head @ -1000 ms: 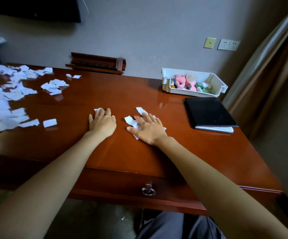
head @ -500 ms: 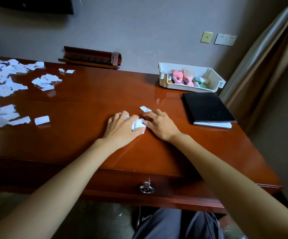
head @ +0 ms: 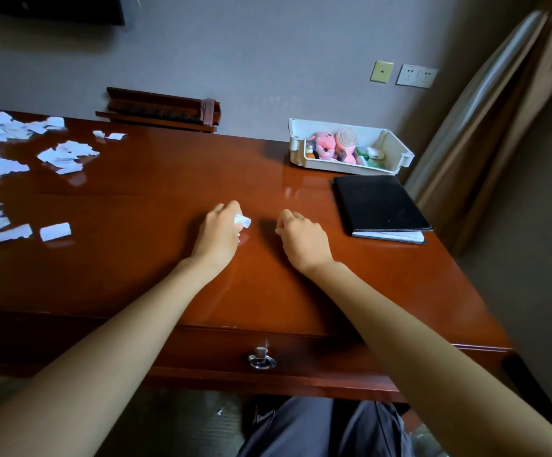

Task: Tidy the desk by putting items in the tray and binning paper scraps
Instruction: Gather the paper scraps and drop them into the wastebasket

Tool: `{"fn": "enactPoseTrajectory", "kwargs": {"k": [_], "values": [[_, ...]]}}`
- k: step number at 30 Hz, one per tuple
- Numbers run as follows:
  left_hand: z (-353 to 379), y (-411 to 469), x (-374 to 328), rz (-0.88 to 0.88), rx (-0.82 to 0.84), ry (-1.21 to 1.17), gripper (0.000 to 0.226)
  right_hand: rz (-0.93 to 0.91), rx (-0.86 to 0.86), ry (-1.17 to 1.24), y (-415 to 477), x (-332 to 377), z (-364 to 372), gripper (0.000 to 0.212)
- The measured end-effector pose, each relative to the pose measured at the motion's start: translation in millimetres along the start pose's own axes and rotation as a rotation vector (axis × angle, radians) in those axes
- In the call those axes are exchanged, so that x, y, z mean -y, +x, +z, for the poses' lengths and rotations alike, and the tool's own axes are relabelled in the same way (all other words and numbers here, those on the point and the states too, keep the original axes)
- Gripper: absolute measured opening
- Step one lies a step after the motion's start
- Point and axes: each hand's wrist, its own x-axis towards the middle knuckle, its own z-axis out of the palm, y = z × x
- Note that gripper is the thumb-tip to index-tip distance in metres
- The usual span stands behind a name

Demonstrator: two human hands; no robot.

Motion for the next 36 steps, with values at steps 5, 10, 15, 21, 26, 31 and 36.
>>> {"fn": "enactPoseTrajectory", "kwargs": {"k": [5, 10, 15, 21, 26, 31, 36], "values": [[-7.6, -2.5, -12.1, -0.077, -0.066, -0.153, 0.016, 0.134, -0.019, 0.339, -5.8, -12.4, -16.7, 0.015], [0.5, -8.6, -54.4, -0.042, -0.050, -0.225, 0.017, 0.279, -0.137, 0.519, -24.8, -32.2, -39.6, 0.013], [18.9, -28.4, -117.4, 0.059, 0.015, -0.408, 0.015, 0.413, -0.313, 0.535, -60.8, -76.6, -72.6, 0.017], [69.5, -71.8, -213.5, 0.226, 0.187, -0.571, 0.007, 0.623, -0.483, 0.473, -134.8, -156.0, -106.1, 0.014], [123.5, -125.4, -292.0, 0.355, 0.394, -0.648, 0.010, 0.818, -0.520, 0.419, -211.1, -222.7, -117.6, 0.013], [187.7, -179.7, -337.0, 0.365, 0.593, -0.593, 0.006, 1.016, -0.498, 0.409, -280.4, -278.2, -104.3, 0.016], [264.6, -216.8, -350.6, 0.296, 0.786, -0.434, 0.008, 1.193, -0.388, 0.425, -333.9, -329.4, -61.8, 0.017]]}}
